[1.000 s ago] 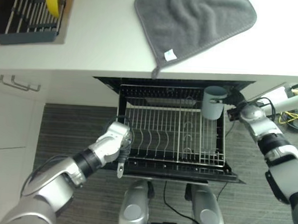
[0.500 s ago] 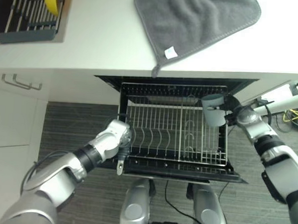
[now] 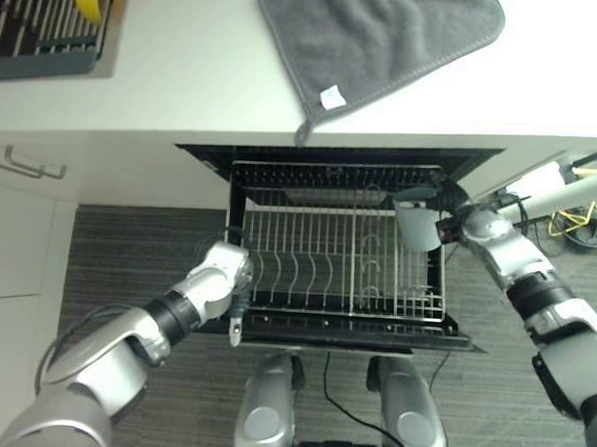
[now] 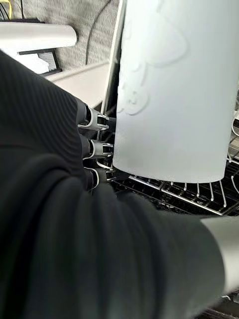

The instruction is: Place the dishes in the dishwasher.

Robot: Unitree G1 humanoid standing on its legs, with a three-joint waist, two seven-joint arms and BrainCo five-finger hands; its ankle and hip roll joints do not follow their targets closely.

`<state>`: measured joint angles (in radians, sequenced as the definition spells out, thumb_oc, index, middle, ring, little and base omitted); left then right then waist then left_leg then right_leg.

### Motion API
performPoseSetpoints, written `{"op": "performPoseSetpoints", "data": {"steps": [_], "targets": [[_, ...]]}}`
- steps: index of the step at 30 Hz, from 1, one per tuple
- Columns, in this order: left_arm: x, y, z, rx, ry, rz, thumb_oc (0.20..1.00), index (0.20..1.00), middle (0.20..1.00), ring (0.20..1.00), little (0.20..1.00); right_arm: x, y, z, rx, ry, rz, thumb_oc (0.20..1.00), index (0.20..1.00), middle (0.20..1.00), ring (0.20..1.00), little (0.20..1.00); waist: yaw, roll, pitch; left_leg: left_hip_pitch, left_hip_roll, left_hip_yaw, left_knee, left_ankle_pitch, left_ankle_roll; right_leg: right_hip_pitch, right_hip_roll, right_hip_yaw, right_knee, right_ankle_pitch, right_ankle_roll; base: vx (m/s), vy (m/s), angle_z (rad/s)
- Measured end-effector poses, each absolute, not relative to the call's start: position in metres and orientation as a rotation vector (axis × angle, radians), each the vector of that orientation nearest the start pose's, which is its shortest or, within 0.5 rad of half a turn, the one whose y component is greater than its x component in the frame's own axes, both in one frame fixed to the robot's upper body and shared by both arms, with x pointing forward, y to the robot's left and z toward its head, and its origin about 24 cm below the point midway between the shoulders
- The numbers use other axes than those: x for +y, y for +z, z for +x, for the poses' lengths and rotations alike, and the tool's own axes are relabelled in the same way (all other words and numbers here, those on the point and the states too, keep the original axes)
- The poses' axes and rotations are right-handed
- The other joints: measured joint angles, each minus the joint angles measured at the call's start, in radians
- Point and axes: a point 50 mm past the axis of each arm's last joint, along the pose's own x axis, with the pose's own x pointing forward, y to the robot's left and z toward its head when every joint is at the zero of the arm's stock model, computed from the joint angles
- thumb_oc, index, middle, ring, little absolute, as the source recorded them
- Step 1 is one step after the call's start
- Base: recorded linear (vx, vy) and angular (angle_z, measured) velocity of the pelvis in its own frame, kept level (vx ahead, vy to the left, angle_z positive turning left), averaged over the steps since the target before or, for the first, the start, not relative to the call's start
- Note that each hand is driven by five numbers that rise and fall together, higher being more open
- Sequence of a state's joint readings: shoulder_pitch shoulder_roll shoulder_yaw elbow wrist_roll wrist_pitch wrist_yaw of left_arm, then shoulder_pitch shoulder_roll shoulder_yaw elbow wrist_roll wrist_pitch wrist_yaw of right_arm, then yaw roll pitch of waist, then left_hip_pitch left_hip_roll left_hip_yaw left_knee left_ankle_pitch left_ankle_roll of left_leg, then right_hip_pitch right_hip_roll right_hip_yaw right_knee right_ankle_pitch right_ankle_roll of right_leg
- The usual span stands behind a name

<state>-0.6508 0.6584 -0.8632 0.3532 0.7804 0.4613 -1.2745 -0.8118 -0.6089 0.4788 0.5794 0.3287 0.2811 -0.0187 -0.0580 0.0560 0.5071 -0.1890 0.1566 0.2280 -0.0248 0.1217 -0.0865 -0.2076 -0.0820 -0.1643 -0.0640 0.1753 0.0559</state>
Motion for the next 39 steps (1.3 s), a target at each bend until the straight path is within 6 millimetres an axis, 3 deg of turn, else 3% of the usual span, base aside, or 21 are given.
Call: {"op": "performPoseSetpoints", "data": {"steps": [2, 5, 9, 11, 12, 15, 17, 19, 23, 28, 32, 35, 36, 39], "targets": [[0.198, 0.032, 0.292, 1.173, -1.015, 1.492, 1.0, 1.0, 1.0, 1.0, 1.0, -0.202, 0.14, 0.375, 0.128, 0.104, -0.487, 1.0, 1.0, 1.0, 1.0, 1.0, -0.008, 0.0, 0.0, -0.002, -0.001, 0.007, -0.004, 0.0, 0.0, -0.009, 0.0, 0.012, 0.0, 0.002, 0.002, -0.02, 0.08, -0.12], [0.222, 0.013, 0.279, 1.069, -0.902, 1.306, 1.0, 1.0, 1.0, 1.0, 1.0, -0.229, 0.135, 0.354, 0.098, 0.05, -0.454, 1.0, 1.0, 1.0, 1.0, 1.0, -0.02, 0.0, 0.0, 0.016, -0.004, 0.029, -0.011, -0.005, 0.004, -0.006, -0.001, 0.027, 0.001, 0.002, 0.002, 0.0, 0.047, -0.17], [0.234, -0.003, 0.274, 0.973, -0.825, 1.094, 1.0, 1.0, 1.0, 1.0, 1.0, -0.226, 0.133, 0.346, 0.08, 0.065, -0.466, 1.0, 1.0, 1.0, 1.0, 1.0, -0.043, 0.016, -0.002, 0.039, -0.003, 0.037, -0.012, -0.007, 0.003, 0.007, 0.001, 0.042, 0.0, 0.003, 0.003, 0.02, 0.051, -0.13], [0.233, 0.0, 0.269, 0.872, -0.774, 1.035, 1.0, 1.0, 1.0, 1.0, 1.0, -0.219, 0.131, 0.336, 0.051, 0.098, -0.476, 1.0, 1.0, 1.0, 1.0, 1.0, -0.044, 0.023, -0.006, 0.055, -0.003, 0.037, -0.018, -0.008, 0.003, 0.019, 0.001, 0.044, -0.002, 0.003, 0.004, 0.01, 0.004, -0.03], [0.229, 0.008, 0.268, 0.809, -0.75, 1.029, 1.0, 1.0, 1.0, 1.0, 1.0, -0.218, 0.131, 0.332, 0.039, 0.101, -0.474, 1.0, 1.0, 1.0, 1.0, 1.0, -0.043, 0.023, -0.006, 0.054, -0.004, 0.037, -0.018, -0.007, 0.003, 0.02, 0.0, 0.044, -0.004, 0.003, 0.004, 0.0, -0.016, 0.04], [0.192, 0.054, 0.28, 0.479, -0.665, 0.922, 1.0, 1.0, 1.0, 1.0, 1.0, -0.218, 0.126, 0.322, 0.029, 0.083, -0.478, 1.0, 1.0, 1.0, 1.0, 1.0, -0.01, 0.022, -0.005, 0.05, -0.008, 0.029, -0.02, -0.006, 0.0, 0.02, -0.005, 0.04, -0.007, 0.001, 0.013, 0.01, -0.028, 0.08], [0.185, 0.077, 0.278, 0.357, -0.625, 0.807, 1.0, 1.0, 1.0, 1.0, 1.0, -0.22, 0.128, 0.311, -0.008, 0.06, -0.455, 1.0, 1.0, 1.0, 1.0, 1.0, -0.011, 0.022, -0.006, 0.05, -0.01, 0.029, -0.026, -0.007, -0.001, 0.02, -0.008, 0.037, -0.01, -0.001, 0.009, 0.01, -0.038, 0.03], [0.192, 0.101, 0.277, 0.234, -0.533, 0.72, 1.0, 1.0, 1.0, 1.0, 1.0, -0.227, 0.127, 0.297, -0.039, 0.026, -0.434, 1.0, 1.0, 1.0, 1.0, 1.0, -0.015, 0.022, -0.006, 0.057, -0.01, 0.027, -0.024, -0.001, 0.0, 0.029, -0.007, 0.034, -0.011, 0.003, 0.014, 0.03, -0.04, 0.01], [0.212, 0.111, 0.272, 0.139, -0.406, 0.584, 1.0, 1.0, 1.0, 1.0, 1.0, -0.235, 0.118, 0.285, -0.014, 0.003, -0.424, 1.0, 1.0, 1.0, 1.0, 1.0, -0.018, 0.023, -0.006, 0.09, -0.005, 0.029, -0.028, -0.004, 0.0, 0.066, -0.001, 0.029, -0.022, 0.007, 0.006, 0.03, -0.06, 0.0], [0.213, 0.117, 0.26, -0.067, -0.324, 0.368, 1.0, 1.0, 1.0, 1.0, 1.0, -0.235, 0.119, 0.274, -0.061, 0.0, -0.381, 1.0, 1.0, 1.0, 1.0, 1.0, -0.01, 0.022, -0.007, 0.125, 0.0, 0.026, -0.039, -0.006, -0.002, 0.101, 0.005, 0.018, -0.022, -0.003, 0.005, 0.03, -0.08, 0.05], [0.21, 0.134, 0.238, -0.291, -0.295, 0.267, 1.0, 1.0, 1.0, 1.0, 1.0, -0.24, 0.109, 0.258, -0.042, -0.015, -0.34, 1.0, 1.0, 1.0, 1.0, 1.0, -0.006, 0.001, -0.033, 0.16, 0.003, 0.025, -0.046, -0.012, -0.007, 0.136, 0.007, 0.013, -0.022, -0.017, 0.006, 0.07, -0.119, 0.03], [0.214, 0.141, 0.225, -0.411, -0.258, 0.166, 1.0, 1.0, 1.0, 1.0, 1.0, -0.244, 0.098, 0.243, -0.009, -0.035, -0.3, 1.0, 1.0, 1.0, 1.0, 1.0, -0.006, -0.019, -0.088, 0.206, 0.009, 0.027, -0.059, -0.015, -0.011, 0.177, 0.013, 0.01, -0.022, -0.027, 0.007, 0.1, -0.143, 0.0], [0.219, 0.147, 0.216, -0.491, -0.235, 0.122, 1.0, 1.0, 1.0, 1.0, 1.0, -0.242, 0.092, 0.233, -0.004, -0.019, -0.26, 1.0, 1.0, 1.0, 1.0, 1.0, -0.005, -0.035, -0.158, 0.218, 0.015, 0.03, -0.062, -0.023, -0.019, 0.187, 0.019, 0.01, -0.022, -0.047, 0.011, 0.14, -0.124, 0.02], [0.228, 0.147, 0.205, -0.548, -0.196, 0.055, 1.0, 1.0, 1.0, 1.0, 1.0, -0.241, 0.087, 0.22, 0.009, 0.002, -0.25, 1.0, 1.0, 1.0, 1.0, 1.0, -0.004, -0.037, -0.229, 0.244, 0.022, 0.024, -0.062, -0.038, -0.023, 0.222, 0.022, 0.003, -0.023, -0.066, 0.017, 0.09, -0.074, 0.07]]}}
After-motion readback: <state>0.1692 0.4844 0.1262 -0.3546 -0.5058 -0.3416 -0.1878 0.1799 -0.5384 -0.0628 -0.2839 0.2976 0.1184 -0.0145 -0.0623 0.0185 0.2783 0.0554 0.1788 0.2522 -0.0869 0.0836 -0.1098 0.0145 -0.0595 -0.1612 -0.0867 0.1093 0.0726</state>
